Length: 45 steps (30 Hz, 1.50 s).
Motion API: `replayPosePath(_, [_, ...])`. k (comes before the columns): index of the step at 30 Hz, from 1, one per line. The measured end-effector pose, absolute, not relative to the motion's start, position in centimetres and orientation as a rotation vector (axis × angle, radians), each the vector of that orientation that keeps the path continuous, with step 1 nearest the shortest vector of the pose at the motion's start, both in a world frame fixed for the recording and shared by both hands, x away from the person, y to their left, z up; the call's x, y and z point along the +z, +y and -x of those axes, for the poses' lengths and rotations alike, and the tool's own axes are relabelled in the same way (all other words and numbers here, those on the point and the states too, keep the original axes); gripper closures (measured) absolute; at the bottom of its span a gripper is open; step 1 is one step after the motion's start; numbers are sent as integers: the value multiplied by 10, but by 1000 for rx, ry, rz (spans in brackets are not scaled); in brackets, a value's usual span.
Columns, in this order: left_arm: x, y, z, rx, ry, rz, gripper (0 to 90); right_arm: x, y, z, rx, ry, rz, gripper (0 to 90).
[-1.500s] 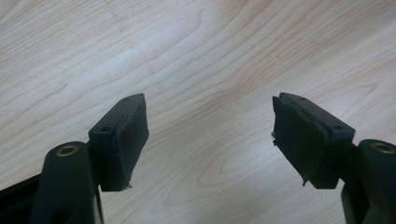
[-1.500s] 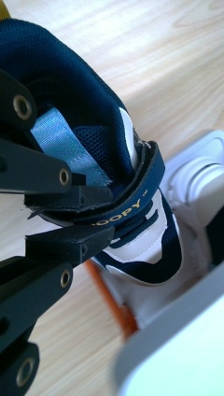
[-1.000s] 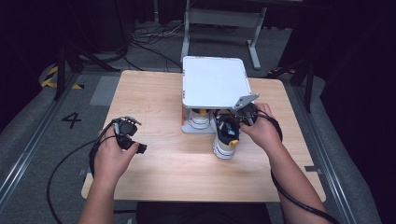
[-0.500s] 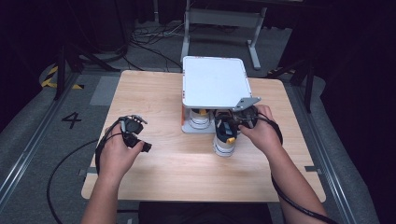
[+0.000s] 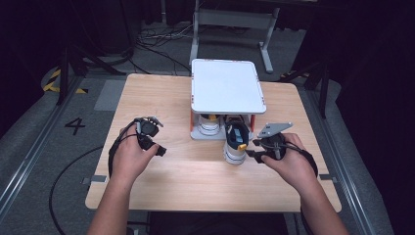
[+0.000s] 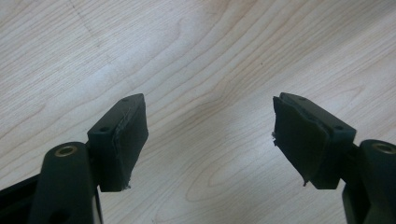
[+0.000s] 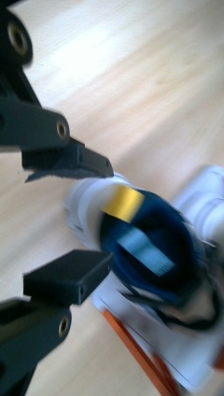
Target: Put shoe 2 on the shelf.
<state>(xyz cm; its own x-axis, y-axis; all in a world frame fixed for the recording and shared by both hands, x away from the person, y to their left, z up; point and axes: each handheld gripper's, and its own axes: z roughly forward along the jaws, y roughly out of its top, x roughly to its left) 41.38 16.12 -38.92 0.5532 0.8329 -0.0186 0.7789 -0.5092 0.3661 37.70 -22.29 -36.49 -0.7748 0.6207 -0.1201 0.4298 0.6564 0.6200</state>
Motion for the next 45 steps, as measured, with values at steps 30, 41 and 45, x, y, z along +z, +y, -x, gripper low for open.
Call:
replayPosePath(30, [-392,175,-399,215,1382,-2458,268,-421,-200,-406,831,2463,-1323,496])
replayPosePath(41, [-392,178,-397,219,1385,-2456,268,-421,-193,-416,830,2442,-1272,390])
replayPosePath(45, [-393,176,-398,212,1390,-2461,268,-413,-194,-426,872,2409,-1224,424])
